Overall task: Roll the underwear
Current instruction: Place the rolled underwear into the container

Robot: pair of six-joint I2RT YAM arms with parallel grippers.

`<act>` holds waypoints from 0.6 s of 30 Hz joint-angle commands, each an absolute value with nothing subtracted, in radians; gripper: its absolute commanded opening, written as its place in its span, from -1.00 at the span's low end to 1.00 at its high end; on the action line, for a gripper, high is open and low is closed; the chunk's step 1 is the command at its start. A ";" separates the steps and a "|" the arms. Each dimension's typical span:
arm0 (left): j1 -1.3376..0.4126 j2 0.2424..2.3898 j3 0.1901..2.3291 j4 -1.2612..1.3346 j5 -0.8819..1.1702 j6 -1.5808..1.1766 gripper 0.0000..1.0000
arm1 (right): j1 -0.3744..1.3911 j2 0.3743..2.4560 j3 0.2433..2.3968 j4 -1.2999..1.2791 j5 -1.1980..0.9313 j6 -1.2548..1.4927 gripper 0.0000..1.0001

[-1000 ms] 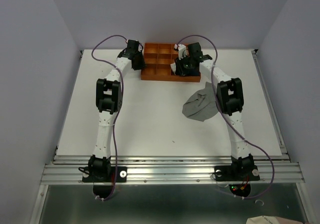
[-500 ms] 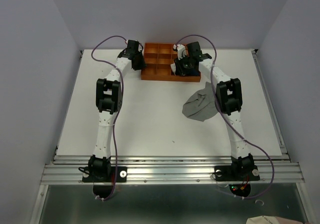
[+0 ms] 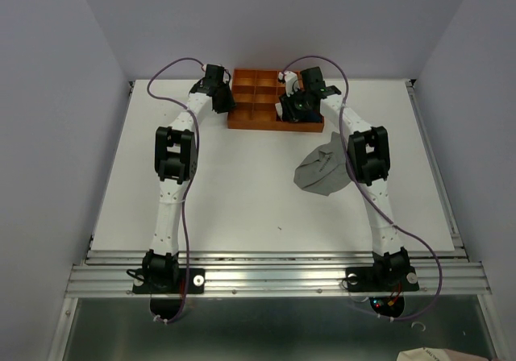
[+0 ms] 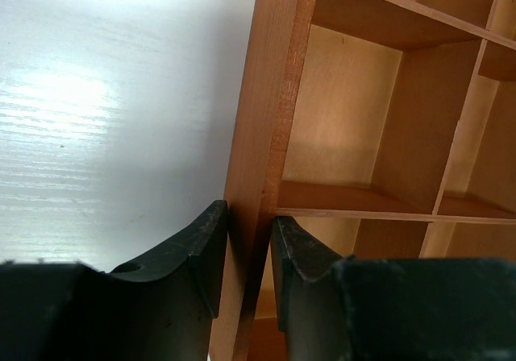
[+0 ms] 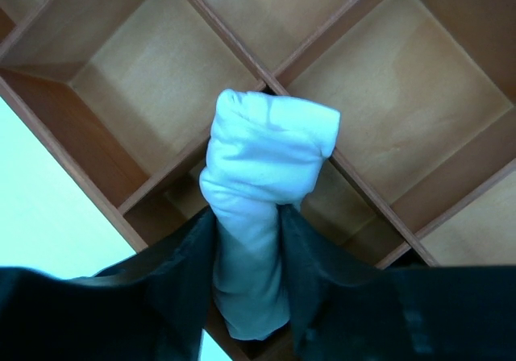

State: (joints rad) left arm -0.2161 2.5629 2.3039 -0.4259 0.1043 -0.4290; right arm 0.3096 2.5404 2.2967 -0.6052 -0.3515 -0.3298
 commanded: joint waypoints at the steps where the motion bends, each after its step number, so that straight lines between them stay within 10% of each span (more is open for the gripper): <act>1: -0.192 2.539 2.292 -0.399 0.060 -0.440 -0.27 | 0.291 2.511 2.258 -0.648 -0.342 -0.334 -0.05; 18: -0.193 2.539 2.290 -0.400 0.061 -0.442 -0.27 | 0.291 2.373 2.235 -0.413 -0.431 -0.270 0.22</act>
